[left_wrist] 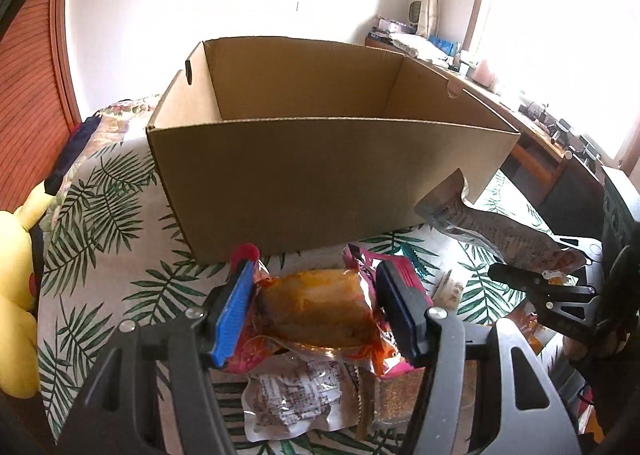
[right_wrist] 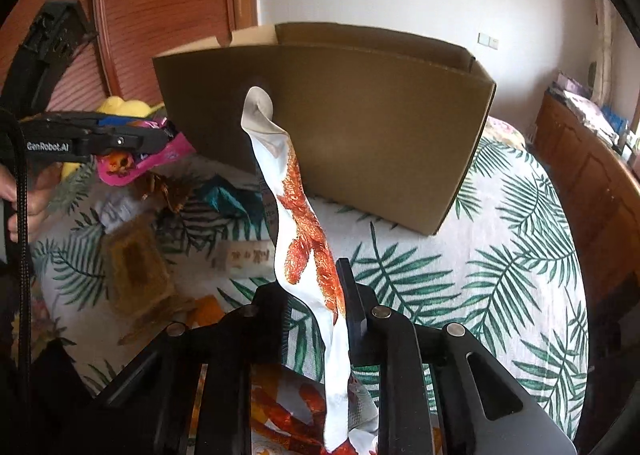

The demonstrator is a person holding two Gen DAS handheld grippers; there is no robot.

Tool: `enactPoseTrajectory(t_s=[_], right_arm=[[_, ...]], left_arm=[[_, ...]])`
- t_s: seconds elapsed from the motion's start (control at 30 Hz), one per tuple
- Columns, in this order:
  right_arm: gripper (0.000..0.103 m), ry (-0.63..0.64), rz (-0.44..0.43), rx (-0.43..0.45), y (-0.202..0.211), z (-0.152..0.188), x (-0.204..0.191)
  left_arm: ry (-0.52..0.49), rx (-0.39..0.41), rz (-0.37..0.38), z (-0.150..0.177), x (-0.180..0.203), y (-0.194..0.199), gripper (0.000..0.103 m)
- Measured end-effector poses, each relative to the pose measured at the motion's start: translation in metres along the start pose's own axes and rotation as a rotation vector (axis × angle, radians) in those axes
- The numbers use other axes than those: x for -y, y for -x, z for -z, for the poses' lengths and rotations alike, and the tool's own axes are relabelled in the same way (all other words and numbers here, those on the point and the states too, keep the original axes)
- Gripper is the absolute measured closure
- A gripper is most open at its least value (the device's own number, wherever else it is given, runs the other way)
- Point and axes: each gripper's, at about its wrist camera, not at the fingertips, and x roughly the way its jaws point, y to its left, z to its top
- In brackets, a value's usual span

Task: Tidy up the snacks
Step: 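Lift the chicken-feet packet with the right tool and carry it toward the box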

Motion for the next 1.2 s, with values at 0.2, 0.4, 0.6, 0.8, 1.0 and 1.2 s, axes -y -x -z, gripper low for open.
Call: enactPoseTrajectory(t_s=[0.2,0.4,0.6,0.8,1.0,1.2], right_arm=[[0.084,-0.04,-0.024,-0.013,-0.006,-0.002,0.008],[0.084,-0.062,-0.04,0.025,0.005,-0.007,0.013],[0.084,-0.104,-0.072,0.003,-0.001,-0.008,0.023],[0.084,-0.099,-0.053,-0.026,0.0,-0.008,0.025],[0.084,-0.104,-0.046,0.01,0.008,-0.014,0.028],[0.084,-0.106,-0.034,0.019,0.01,-0.015,0.03]], left_arm=[[0.004,0.004,0.008,-0.004,0.008,-0.004,0.042],[0.004,0.01,0.022,-0.006,0.012,-0.003,0.042],[0.002,0.013,0.033,-0.005,0.016,-0.002,0.042],[0.005,0.014,0.045,-0.004,0.016,-0.002,0.042],[-0.002,0.015,0.053,-0.004,0.019,-0.002,0.042],[-0.001,0.023,0.054,-0.005,0.02,0.001,0.042]])
